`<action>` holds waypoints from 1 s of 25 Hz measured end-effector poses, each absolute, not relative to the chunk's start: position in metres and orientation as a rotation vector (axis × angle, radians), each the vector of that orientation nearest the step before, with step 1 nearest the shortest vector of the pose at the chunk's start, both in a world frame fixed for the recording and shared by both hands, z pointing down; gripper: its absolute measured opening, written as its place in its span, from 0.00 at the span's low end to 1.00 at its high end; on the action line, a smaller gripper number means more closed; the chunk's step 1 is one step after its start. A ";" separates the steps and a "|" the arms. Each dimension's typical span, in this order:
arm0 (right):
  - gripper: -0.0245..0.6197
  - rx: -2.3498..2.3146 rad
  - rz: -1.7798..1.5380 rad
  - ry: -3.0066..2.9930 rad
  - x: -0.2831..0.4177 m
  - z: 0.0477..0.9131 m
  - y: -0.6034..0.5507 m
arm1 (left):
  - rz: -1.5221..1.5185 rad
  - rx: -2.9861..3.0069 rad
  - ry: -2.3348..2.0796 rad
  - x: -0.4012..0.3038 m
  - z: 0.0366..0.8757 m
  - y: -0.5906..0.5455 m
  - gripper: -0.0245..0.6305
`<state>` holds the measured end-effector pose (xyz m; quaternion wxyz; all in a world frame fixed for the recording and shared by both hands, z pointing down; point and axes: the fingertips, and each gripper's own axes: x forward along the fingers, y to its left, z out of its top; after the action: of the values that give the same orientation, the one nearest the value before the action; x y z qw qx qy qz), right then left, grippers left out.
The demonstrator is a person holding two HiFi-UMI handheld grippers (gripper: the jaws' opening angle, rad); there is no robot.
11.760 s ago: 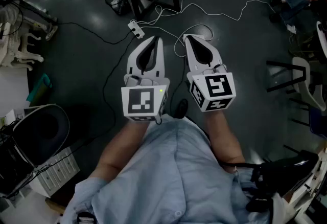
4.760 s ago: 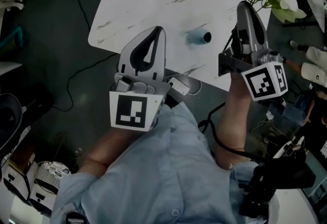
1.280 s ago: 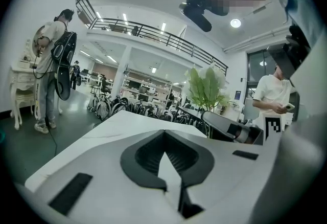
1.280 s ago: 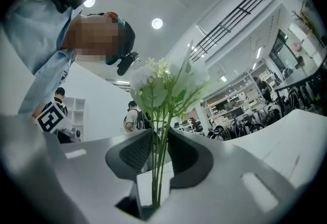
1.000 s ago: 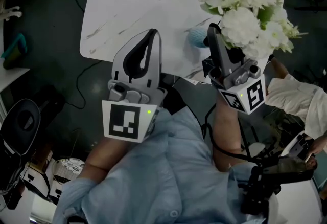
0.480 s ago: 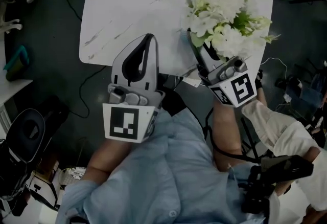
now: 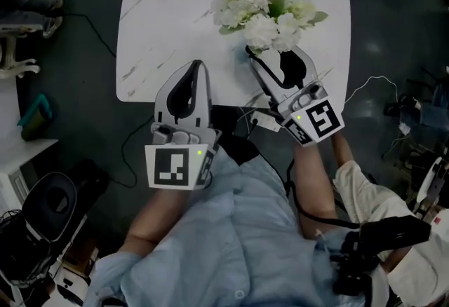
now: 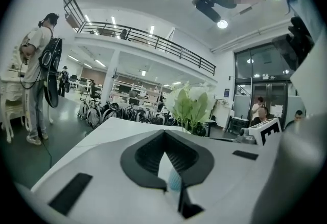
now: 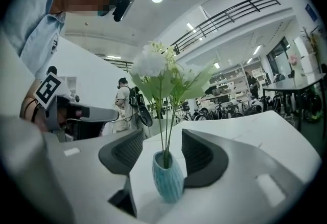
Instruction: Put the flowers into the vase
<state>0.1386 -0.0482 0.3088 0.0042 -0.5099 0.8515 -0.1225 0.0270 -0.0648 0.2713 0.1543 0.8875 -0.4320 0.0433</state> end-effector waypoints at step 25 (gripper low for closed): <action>0.04 -2.007 -0.342 2.357 0.148 0.187 0.057 | 0.018 2.791 -1.096 0.060 0.174 0.028 0.04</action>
<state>0.1476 0.0572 0.1870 0.0137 -0.6443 0.7567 -0.1097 0.0604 0.0283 0.1744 0.0712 0.9284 -0.3646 0.0061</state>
